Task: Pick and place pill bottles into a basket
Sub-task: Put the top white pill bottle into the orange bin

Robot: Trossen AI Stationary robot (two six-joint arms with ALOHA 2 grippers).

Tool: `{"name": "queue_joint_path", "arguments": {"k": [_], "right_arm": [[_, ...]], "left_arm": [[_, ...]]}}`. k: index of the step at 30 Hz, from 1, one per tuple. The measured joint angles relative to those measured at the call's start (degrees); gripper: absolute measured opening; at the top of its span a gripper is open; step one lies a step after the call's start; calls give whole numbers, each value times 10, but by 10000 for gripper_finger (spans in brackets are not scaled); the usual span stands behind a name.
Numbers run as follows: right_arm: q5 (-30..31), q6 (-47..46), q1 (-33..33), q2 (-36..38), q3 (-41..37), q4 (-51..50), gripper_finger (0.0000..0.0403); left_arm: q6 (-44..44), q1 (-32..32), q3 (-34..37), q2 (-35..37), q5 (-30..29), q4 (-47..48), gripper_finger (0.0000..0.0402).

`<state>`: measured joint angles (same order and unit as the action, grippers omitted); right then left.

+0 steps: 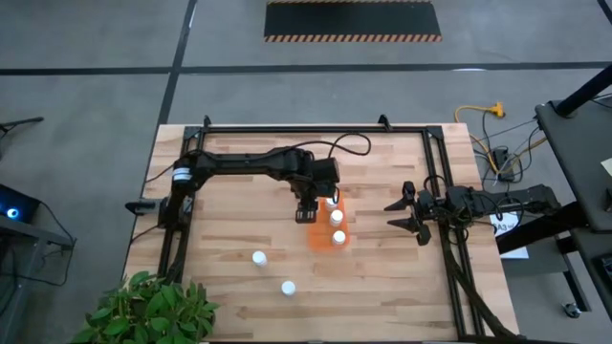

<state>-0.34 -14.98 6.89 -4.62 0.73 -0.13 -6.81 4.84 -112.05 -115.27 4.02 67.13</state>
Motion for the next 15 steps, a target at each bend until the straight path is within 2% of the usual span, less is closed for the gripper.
{"name": "queue_joint_path", "arguments": {"k": [15], "right_arm": [[0,0,0,0,0,0,194]], "left_arm": [[-1,0,63,0,-21,-69,142]]}}
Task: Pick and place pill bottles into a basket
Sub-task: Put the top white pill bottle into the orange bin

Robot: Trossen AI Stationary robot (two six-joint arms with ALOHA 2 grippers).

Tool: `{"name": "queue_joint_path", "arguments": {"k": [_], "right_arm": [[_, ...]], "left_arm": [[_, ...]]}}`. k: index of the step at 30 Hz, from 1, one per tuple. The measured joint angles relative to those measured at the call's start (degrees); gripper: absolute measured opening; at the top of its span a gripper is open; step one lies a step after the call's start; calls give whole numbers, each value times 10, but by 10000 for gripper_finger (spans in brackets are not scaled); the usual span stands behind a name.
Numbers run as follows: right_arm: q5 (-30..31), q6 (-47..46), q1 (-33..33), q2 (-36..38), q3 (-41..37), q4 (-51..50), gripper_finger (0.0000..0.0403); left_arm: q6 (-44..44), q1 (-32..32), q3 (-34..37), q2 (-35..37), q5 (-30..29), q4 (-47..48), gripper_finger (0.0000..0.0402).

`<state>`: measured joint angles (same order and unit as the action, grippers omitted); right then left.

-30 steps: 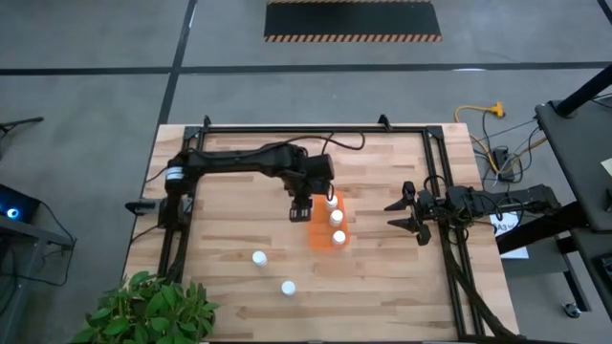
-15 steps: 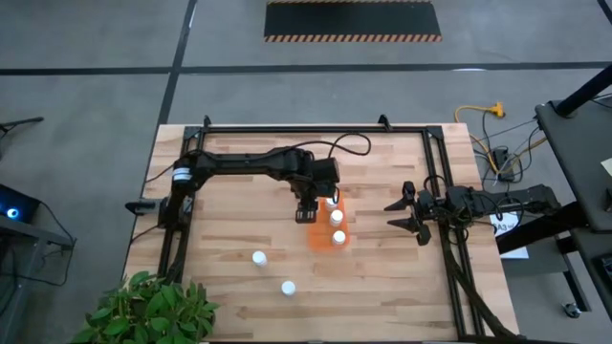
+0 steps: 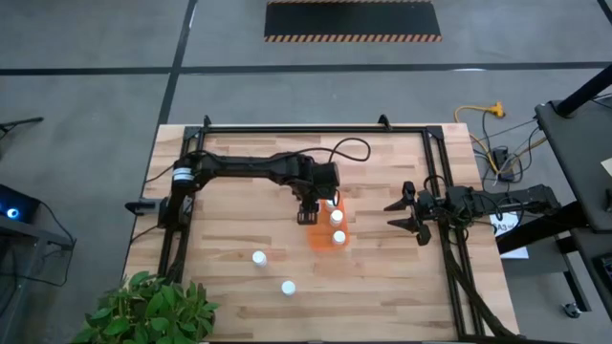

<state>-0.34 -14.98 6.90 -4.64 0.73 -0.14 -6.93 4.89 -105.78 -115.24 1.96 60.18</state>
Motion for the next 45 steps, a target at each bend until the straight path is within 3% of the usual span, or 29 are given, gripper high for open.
{"name": "queue_joint_path", "arguments": {"k": [27,35,45], "right_arm": [[1,0,0,0,0,0,194],[2,0,0,0,0,0,194],[2,0,0,0,0,0,194]], "left_arm": [[-58,3,12,-58,-41,-28,142],[-59,5,12,-53,-56,-27,225],[-51,4,13,-5,-54,-21,237]]}}
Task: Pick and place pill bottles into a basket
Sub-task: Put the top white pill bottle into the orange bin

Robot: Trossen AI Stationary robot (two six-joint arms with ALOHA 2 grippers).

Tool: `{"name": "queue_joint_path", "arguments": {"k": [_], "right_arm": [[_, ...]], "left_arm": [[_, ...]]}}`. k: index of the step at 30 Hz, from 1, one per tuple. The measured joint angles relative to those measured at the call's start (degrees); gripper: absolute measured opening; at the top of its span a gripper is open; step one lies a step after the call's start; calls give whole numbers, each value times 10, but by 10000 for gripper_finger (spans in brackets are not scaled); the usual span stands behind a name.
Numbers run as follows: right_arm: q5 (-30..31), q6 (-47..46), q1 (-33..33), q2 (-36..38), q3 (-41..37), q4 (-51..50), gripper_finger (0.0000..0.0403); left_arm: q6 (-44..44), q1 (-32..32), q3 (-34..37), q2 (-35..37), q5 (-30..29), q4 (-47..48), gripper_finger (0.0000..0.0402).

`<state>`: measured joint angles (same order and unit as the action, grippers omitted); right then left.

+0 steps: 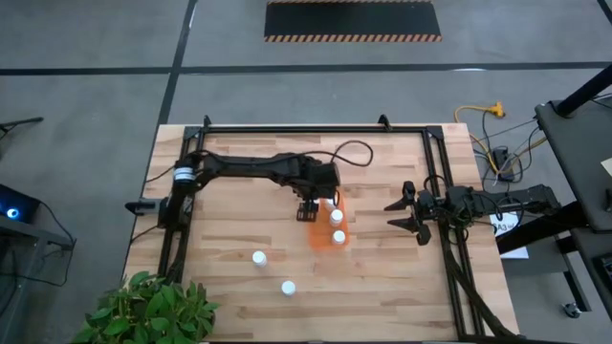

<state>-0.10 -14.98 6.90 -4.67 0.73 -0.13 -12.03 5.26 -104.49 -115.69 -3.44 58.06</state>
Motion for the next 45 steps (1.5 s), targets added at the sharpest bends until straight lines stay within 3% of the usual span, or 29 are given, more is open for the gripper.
{"name": "queue_joint_path", "arguments": {"k": [3,11,16,24,32,38,45], "right_arm": [[0,0,0,0,0,0,194],[0,0,0,0,0,0,194],[0,0,0,0,0,0,194],[0,0,0,0,0,0,194],[0,0,0,0,0,0,194],[0,0,0,0,0,0,194],[1,0,0,0,0,0,194]], "left_arm": [[8,0,0,30,5,0,238],[11,-6,0,103,102,1,239],[-7,-24,14,155,115,30,239],[1,-67,131,278,115,39,239],[102,-138,271,381,106,-9,239],[141,-198,317,390,72,-30,239],[162,-253,361,372,73,-43,239]]}}
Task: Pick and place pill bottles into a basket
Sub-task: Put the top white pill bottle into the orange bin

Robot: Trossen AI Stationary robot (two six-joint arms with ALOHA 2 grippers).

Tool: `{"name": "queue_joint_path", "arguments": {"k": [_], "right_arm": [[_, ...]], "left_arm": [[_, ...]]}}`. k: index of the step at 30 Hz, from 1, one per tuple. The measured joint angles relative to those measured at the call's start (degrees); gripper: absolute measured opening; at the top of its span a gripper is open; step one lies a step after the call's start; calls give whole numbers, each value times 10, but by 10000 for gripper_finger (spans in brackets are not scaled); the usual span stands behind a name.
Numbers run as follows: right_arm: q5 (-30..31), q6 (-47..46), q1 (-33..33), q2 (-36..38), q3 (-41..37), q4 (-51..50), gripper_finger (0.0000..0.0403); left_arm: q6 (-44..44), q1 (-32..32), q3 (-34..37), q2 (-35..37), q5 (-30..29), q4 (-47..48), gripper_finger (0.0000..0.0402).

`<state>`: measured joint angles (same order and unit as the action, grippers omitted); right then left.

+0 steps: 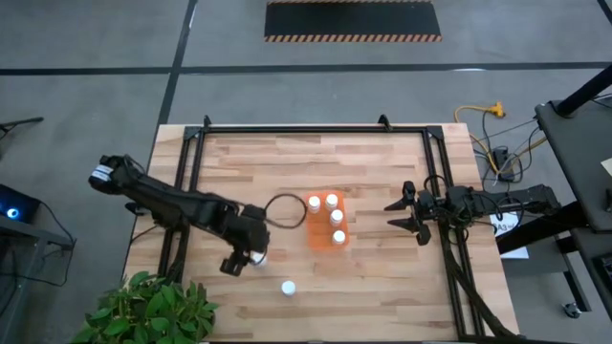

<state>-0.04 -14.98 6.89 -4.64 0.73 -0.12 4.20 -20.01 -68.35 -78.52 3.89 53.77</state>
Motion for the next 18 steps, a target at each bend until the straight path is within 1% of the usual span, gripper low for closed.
{"name": "queue_joint_path", "arguments": {"k": [5,13,18], "right_arm": [[0,0,0,0,0,0,194],[0,0,0,0,0,0,194],[0,0,0,0,0,0,194]], "left_arm": [[18,-11,22,7,3,-53,239],[1,-12,26,6,3,-54,239],[-3,-14,52,6,7,-58,239]]}}
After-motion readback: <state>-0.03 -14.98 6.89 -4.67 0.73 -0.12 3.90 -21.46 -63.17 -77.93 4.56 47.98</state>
